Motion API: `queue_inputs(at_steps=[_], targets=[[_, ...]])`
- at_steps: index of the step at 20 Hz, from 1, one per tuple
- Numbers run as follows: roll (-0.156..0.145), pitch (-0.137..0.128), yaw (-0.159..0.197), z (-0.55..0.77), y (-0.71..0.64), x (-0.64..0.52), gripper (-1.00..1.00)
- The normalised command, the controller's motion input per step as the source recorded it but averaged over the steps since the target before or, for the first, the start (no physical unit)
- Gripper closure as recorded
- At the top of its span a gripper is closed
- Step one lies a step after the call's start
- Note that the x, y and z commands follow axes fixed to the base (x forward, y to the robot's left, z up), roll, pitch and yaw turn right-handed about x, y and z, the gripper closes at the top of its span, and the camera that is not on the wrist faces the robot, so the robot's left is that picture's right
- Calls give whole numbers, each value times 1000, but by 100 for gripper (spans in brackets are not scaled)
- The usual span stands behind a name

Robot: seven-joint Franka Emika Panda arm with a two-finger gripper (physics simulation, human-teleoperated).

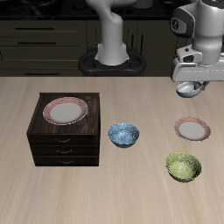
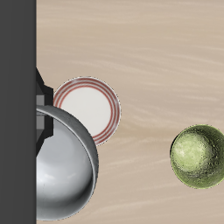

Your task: Place the white bowl onto the plate that is on the left side of the table

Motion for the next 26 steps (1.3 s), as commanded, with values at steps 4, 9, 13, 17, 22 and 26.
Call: queue_inputs(at_steps=[4, 9, 13, 17, 22, 26], targets=[[-16, 29, 11, -219, 42, 145, 100], [-35, 79, 5, -551, 69, 173, 100], [-14, 25, -2, -314, -29, -70, 100], [-4, -30, 38, -124, 122, -248, 100], [-6, 3, 10, -135, 51, -58, 100], [-7, 28, 18, -225, 19, 65, 100]])
